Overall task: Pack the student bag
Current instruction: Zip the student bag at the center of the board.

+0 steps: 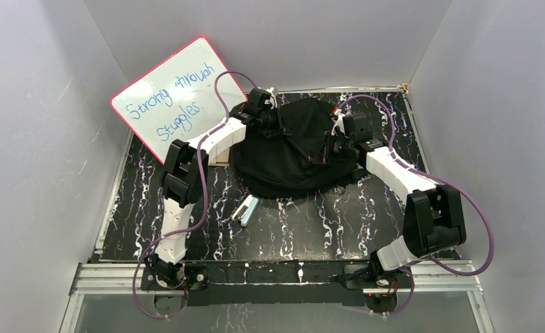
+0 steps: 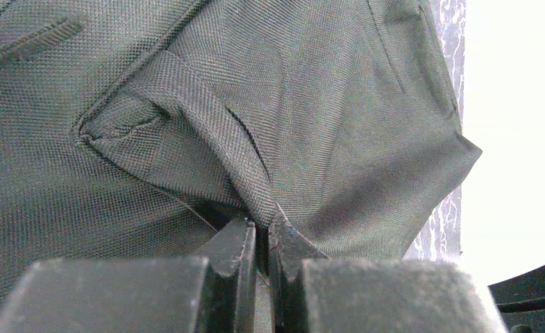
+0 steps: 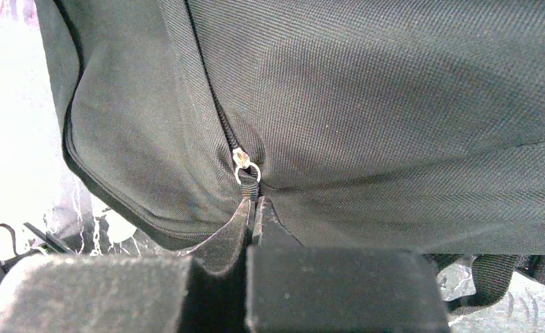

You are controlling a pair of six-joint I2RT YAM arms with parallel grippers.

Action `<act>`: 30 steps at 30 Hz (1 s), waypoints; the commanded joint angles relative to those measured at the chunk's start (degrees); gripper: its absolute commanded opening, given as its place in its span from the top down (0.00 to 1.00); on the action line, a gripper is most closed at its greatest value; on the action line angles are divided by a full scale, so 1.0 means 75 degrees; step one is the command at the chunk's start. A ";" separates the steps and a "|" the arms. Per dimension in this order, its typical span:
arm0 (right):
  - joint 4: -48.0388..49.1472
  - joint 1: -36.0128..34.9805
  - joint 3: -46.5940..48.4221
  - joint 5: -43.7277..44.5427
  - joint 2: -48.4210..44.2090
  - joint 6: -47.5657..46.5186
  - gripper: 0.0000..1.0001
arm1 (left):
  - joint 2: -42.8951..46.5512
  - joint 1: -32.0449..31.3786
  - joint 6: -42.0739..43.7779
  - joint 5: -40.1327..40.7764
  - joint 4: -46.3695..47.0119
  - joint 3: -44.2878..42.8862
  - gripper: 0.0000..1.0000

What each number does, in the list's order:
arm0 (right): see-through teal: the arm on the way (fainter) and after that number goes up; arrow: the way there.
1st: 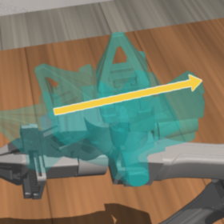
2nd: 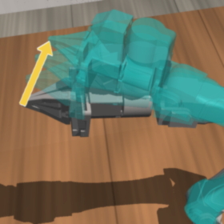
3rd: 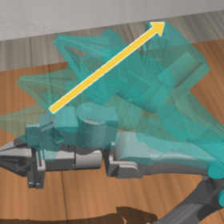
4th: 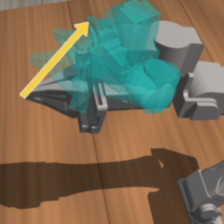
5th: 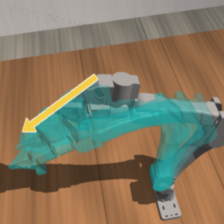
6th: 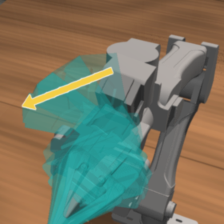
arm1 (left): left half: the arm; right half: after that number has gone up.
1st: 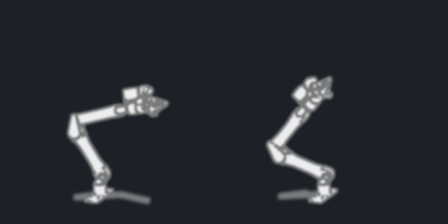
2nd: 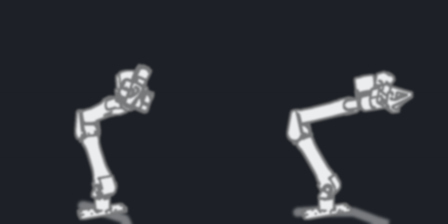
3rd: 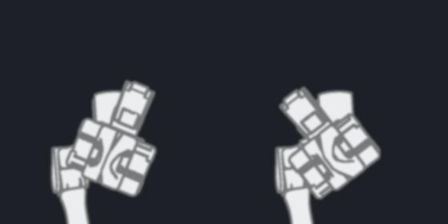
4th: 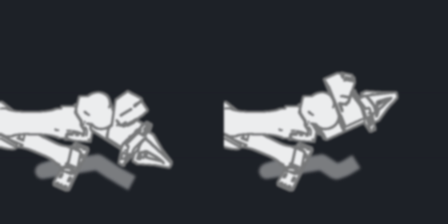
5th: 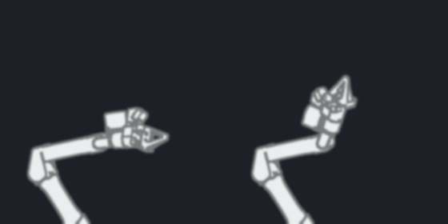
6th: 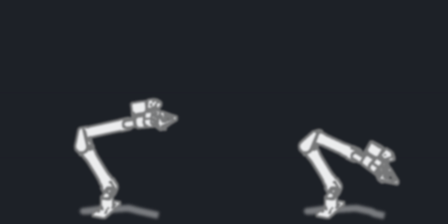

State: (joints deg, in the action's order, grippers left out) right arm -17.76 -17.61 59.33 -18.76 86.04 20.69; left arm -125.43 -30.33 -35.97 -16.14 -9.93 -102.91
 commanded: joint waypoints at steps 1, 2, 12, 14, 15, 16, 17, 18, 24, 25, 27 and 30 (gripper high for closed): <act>-0.0940 -0.0009 -0.0069 0.0150 -0.0403 -0.0261 1.00 | 0.0043 0.0362 0.0178 0.0447 0.0328 -0.0361 1.00; -0.0958 -0.0008 -0.0044 0.0147 -0.0412 -0.0268 1.00 | 0.0047 0.0369 0.0178 0.0421 0.0328 -0.0358 1.00; -0.0490 -0.0002 0.0181 0.0534 -0.1302 -0.0425 0.86 | 0.0662 0.0399 0.0250 0.0109 0.0375 -0.0241 0.64; -0.0386 -0.0008 0.0218 0.0792 -0.1559 -0.0428 0.71 | 0.1025 0.0425 0.0319 0.0341 0.0415 -0.0023 0.51; -0.0357 -0.0008 0.0222 0.0929 -0.1675 -0.0432 0.64 | 0.1200 0.0458 0.0348 0.0457 0.0421 0.0112 0.47; -0.0309 -0.0008 0.0231 0.1057 -0.1785 -0.0424 0.59 | 0.1394 0.0509 0.0372 0.0550 0.0422 0.0259 0.44; -0.0271 -0.0008 0.0239 0.1132 -0.1890 -0.0426 0.56 | 0.1605 0.0593 0.0377 0.0615 0.0443 0.0440 0.42; -0.0243 -0.0008 0.0251 0.1173 -0.1960 -0.0426 0.53 | 0.1808 0.0736 0.0347 0.0640 0.0448 0.0709 0.41; -0.0315 -0.0411 0.0646 0.1079 -0.2030 -0.1145 0.50 | 0.3292 0.1672 0.0331 0.1017 0.0464 0.2344 0.36; -0.0393 -0.0864 0.0791 0.1536 -0.1999 -0.1337 0.48 | 0.3546 0.1809 0.0392 0.1177 0.0392 0.2624 0.35; -0.0432 -0.2037 0.1089 0.2368 -0.1817 -0.1666 0.40 | 0.4216 0.2028 0.0595 0.1653 0.0219 0.3139 0.31; -0.0371 -0.3000 0.1370 0.2748 -0.1306 -0.1971 0.31 | 0.5030 0.2289 0.0864 0.2452 -0.0142 0.3860 0.26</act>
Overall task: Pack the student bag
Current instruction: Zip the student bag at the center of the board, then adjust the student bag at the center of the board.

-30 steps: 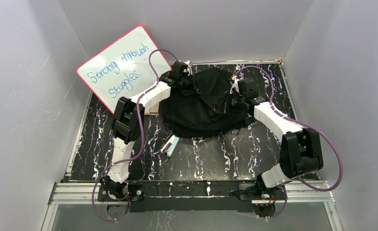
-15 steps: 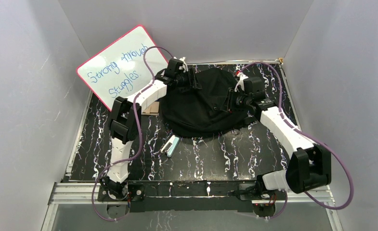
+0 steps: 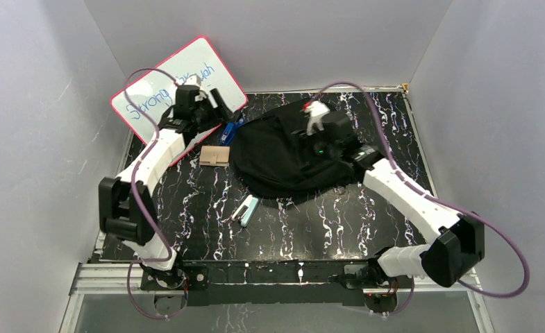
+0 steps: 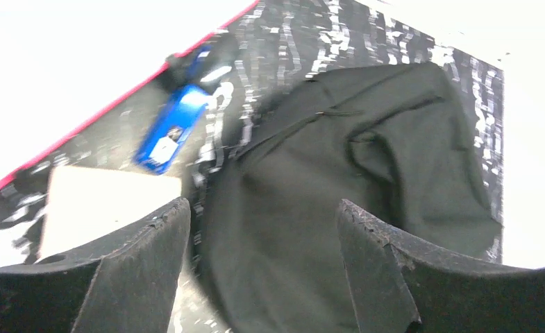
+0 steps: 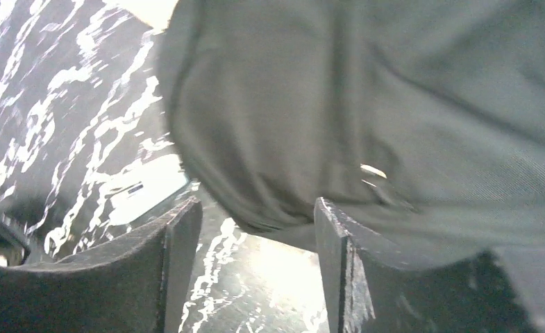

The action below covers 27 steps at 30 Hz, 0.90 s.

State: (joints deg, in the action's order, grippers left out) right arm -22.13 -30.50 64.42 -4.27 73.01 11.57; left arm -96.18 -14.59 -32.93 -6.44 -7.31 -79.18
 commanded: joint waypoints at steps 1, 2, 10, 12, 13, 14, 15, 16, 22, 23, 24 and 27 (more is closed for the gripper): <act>0.0250 -0.1507 0.0772 0.0855 0.0618 -0.0873 0.27 | 0.1396 0.0257 0.0522 0.1385 -0.0634 0.1002 0.25; 0.0300 -0.1761 0.0858 0.0932 0.0818 -0.0991 0.24 | 0.1679 0.0318 0.0533 0.1637 -0.0778 0.1218 0.24; 0.0401 -0.3060 0.2052 0.1531 0.2897 -0.2013 0.04 | 0.3792 0.0497 0.0455 0.3460 -0.1534 0.2894 0.17; 0.0558 -0.3236 0.2321 0.1787 0.3353 -0.2152 0.01 | 0.4146 0.0524 0.0379 0.3928 -0.1783 0.3097 0.16; 0.0642 -0.3302 0.2446 0.1908 0.3543 -0.2179 0.01 | 0.4288 0.0537 0.0303 0.4198 -0.1926 0.3165 0.16; 0.0755 -0.3342 0.2572 0.2017 0.3753 -0.2208 0.01 | 0.4466 0.0537 0.0217 0.4528 -0.2070 0.3215 0.16; 0.0806 -0.3365 0.2724 0.2088 0.3970 -0.2236 0.01 | 0.4583 0.0534 0.0169 0.4720 -0.2190 0.3261 0.16; 0.0818 -0.3392 0.2907 0.2194 0.4177 -0.2245 0.01 | 0.4666 0.0538 0.0136 0.4922 -0.2305 0.3299 0.16; 0.0855 -0.3758 0.3844 0.3200 0.5389 -0.2503 0.01 | 0.5350 0.0548 0.0130 0.5797 -0.2792 0.3423 0.15; 0.0869 -0.3830 0.3943 0.3505 0.5562 -0.2571 0.01 | 0.5475 0.0546 0.0160 0.5885 -0.2826 0.3432 0.15; 0.0884 -0.3875 0.4045 0.3814 0.5718 -0.2637 0.01 | 0.5576 0.0547 0.0189 0.5991 -0.2875 0.3411 0.15; 0.0868 -0.3997 0.4330 0.4572 0.6155 -0.2818 0.01 | 0.5770 0.0546 0.0234 0.6659 -0.3270 0.3143 0.15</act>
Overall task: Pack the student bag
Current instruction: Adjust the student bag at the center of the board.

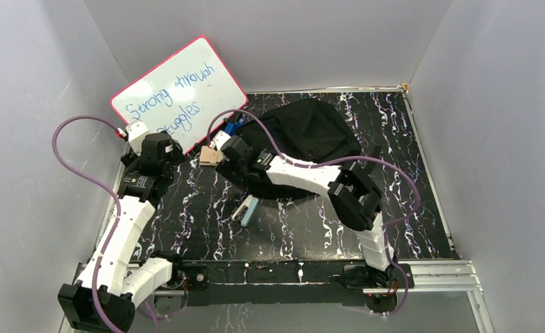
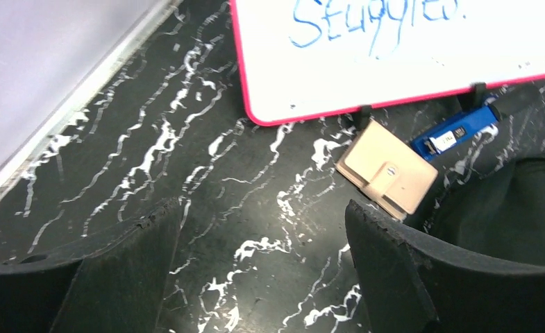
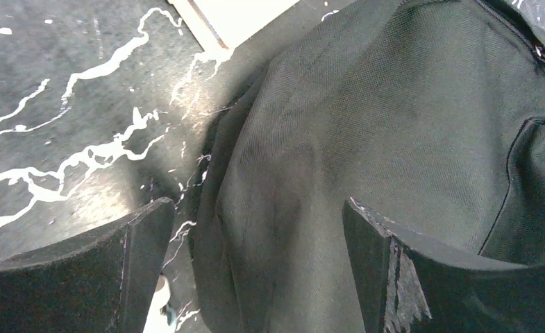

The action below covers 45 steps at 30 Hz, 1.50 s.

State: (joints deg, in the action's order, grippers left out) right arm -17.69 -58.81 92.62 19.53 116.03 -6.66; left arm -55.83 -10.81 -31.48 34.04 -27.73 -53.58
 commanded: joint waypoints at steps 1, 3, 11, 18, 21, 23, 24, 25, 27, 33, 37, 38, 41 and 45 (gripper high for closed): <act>0.0269 -0.0251 0.0637 0.1547 0.0529 -0.0458 0.01 | 0.0425 0.0040 0.0071 0.1548 -0.0698 -0.0434 0.15; 0.0283 -0.0310 0.0734 0.1761 0.0699 -0.0608 0.01 | 0.0533 0.0037 0.0204 0.2077 -0.0916 -0.0721 0.15; 0.0233 -0.0606 0.1124 0.2634 0.1479 -0.1155 0.01 | 0.1087 0.0035 0.0692 0.2207 -0.0824 -0.1168 0.15; 0.0451 -0.0749 0.1407 0.4583 0.2373 -0.1843 0.01 | 0.0859 0.0036 0.0675 0.1795 -0.0834 -0.1189 0.15; 0.0739 -0.0757 0.1398 0.5199 0.2603 -0.2154 0.01 | 0.0753 0.0036 0.0651 0.1603 -0.0815 -0.1220 0.15; 0.0858 -0.0750 0.1406 0.5306 0.2678 -0.2277 0.01 | 0.0710 0.0043 0.0616 0.1490 -0.0792 -0.1212 0.15; 0.0919 -0.0749 0.1389 0.5322 0.2692 -0.2312 0.02 | 0.0691 0.0036 0.0604 0.1427 -0.0777 -0.1205 0.15; 0.0969 -0.0749 0.1396 0.5332 0.2704 -0.2347 0.03 | 0.0678 0.0044 0.0595 0.1356 -0.0765 -0.1203 0.15; 0.1030 -0.0734 0.1406 0.5339 0.2727 -0.2380 0.10 | 0.0662 0.0039 0.0589 0.1264 -0.0751 -0.1203 0.15; 0.1035 -0.0650 0.1409 0.5358 0.2682 -0.2168 0.38 | 0.0714 0.0036 0.0623 0.1181 -0.0724 -0.1171 0.15; 0.0945 -0.0584 0.1450 0.5382 0.2273 -0.1803 0.77 | 0.0767 0.0043 0.0635 0.1177 -0.0713 -0.1083 0.15; 0.0996 -0.0569 0.1427 0.5351 0.2060 -0.1736 0.90 | 0.0771 0.0042 0.0625 0.1150 -0.0694 -0.1057 0.15; 0.0665 -0.0438 0.1595 0.4982 0.1390 -0.1360 1.00 | 0.0788 0.0036 0.0585 0.0996 -0.0663 -0.0926 0.15; -0.0681 -0.0146 0.2420 0.4101 0.0401 -0.0531 1.00 | 0.0798 0.0044 0.0354 0.0660 -0.0646 -0.0590 0.15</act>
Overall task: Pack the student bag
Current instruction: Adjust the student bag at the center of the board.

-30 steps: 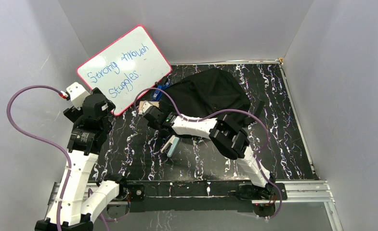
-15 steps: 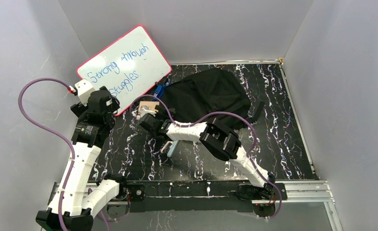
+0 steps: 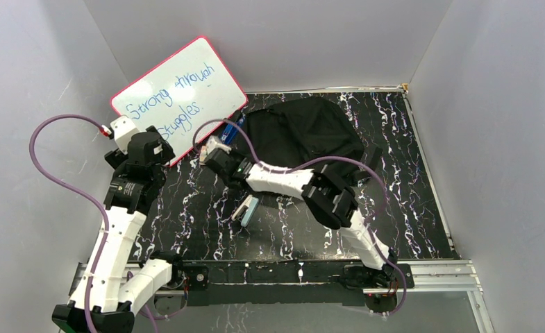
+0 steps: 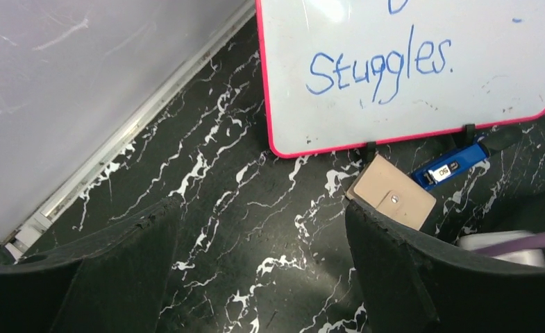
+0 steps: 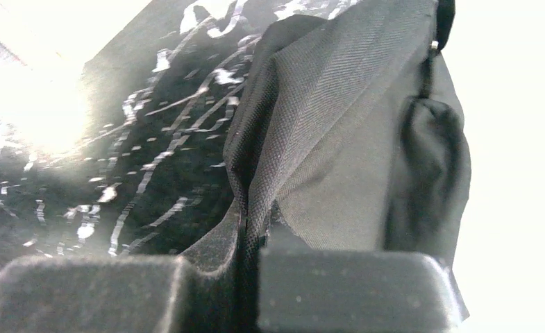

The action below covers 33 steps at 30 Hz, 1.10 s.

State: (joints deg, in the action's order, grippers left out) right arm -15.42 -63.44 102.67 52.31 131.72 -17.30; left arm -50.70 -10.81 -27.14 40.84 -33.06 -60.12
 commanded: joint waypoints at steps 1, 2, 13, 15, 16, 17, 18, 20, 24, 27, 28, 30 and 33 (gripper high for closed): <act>-0.1120 0.0556 0.1205 -0.0423 -0.1972 0.0938 1.00 | 0.0105 0.0042 -0.0322 -0.0358 0.0068 0.0379 0.15; -0.1180 0.0649 0.1294 -0.0508 -0.2230 0.0956 1.00 | 0.0104 0.0039 -0.0422 -0.0466 0.0061 0.0475 0.15; -0.1881 0.1556 0.2432 -0.1686 -0.3897 0.0792 1.00 | -0.0113 0.0043 -0.1081 -0.1516 0.0323 0.1371 0.15; -0.1853 0.1648 0.2525 -0.1988 -0.4143 0.0808 1.00 | -0.0136 0.0038 -0.1127 -0.1695 0.0387 0.1492 0.15; -0.1832 0.1679 0.2548 -0.2304 -0.4260 0.0842 1.00 | -0.0142 0.0044 -0.1140 -0.1752 0.0410 0.1546 0.15; -0.1805 0.1690 0.2542 -0.2625 -0.4375 0.0917 1.00 | -0.0143 0.0037 -0.1144 -0.1786 0.0433 0.1592 0.15; -0.1805 0.1690 0.2560 -0.2992 -0.4450 0.1065 1.00 | -0.0134 0.0035 -0.1139 -0.1799 0.0461 0.1638 0.15; -0.1968 0.1696 0.2733 -0.3856 -0.4474 0.1436 1.00 | -0.0120 0.0037 -0.1140 -0.1814 0.0502 0.1711 0.15; -0.2132 0.1688 0.3186 -0.5447 -0.4284 0.2219 1.00 | -0.0096 0.0037 -0.1154 -0.1830 0.0527 0.1749 0.15; -0.1956 0.1690 0.3284 -0.6145 -0.4311 0.2751 1.00 | -0.0096 0.0039 -0.1160 -0.1829 0.0531 0.1769 0.15; -0.1891 0.1689 0.3330 -0.6321 -0.4344 0.2873 1.00 | -0.0102 0.0035 -0.1157 -0.1837 0.0542 0.1784 0.15; -0.1670 0.1696 0.3361 -0.6527 -0.4507 0.3152 1.00 | -0.0124 0.0035 -0.1174 -0.1870 0.0603 0.1807 0.15; -0.1115 0.1696 0.3187 -0.6309 -0.4861 0.3586 1.00 | -0.0258 0.0035 -0.1231 -0.2062 0.0704 0.1753 0.15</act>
State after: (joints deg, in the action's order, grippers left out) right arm -41.01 -50.06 121.93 8.91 103.42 3.16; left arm -52.12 -10.81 -35.42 26.26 -29.23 -47.22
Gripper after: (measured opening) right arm 0.080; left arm 0.849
